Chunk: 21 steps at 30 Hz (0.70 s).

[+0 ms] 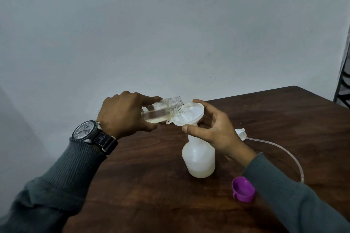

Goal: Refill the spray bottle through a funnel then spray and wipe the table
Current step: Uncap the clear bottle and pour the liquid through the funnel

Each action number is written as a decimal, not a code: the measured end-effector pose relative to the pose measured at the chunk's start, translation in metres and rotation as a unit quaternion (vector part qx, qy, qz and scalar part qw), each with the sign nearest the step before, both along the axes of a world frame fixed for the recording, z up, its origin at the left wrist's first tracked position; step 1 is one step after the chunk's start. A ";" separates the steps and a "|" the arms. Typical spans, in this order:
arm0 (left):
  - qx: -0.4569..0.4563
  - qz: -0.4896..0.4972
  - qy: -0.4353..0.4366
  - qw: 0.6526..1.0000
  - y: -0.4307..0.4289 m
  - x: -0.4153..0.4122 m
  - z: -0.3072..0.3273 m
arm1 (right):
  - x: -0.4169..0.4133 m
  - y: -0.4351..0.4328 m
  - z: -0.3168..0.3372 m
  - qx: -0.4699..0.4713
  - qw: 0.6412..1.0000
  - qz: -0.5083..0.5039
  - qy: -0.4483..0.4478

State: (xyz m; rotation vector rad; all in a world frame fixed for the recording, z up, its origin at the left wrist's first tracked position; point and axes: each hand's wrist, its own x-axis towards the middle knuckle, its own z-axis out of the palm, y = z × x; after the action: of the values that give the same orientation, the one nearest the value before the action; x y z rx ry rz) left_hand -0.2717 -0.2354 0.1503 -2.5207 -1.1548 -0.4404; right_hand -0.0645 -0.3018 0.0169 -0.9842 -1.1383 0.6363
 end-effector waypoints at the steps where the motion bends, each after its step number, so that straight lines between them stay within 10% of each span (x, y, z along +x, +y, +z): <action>1: -0.001 0.000 0.000 1.000 0.000 0.000 0.000 | 0.000 0.000 0.000 0.000 1.000 0.000 -0.001; 21: -0.005 0.010 0.002 1.000 -0.002 -0.001 -0.001 | 0.000 -0.003 0.001 0.004 1.000 0.007 0.002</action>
State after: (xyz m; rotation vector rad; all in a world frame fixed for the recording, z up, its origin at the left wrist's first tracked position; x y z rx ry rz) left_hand -0.2729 -0.2377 0.1495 -2.5160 -1.1819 -0.4267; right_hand -0.0647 -0.3047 0.0177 -0.9676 -1.1445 0.6439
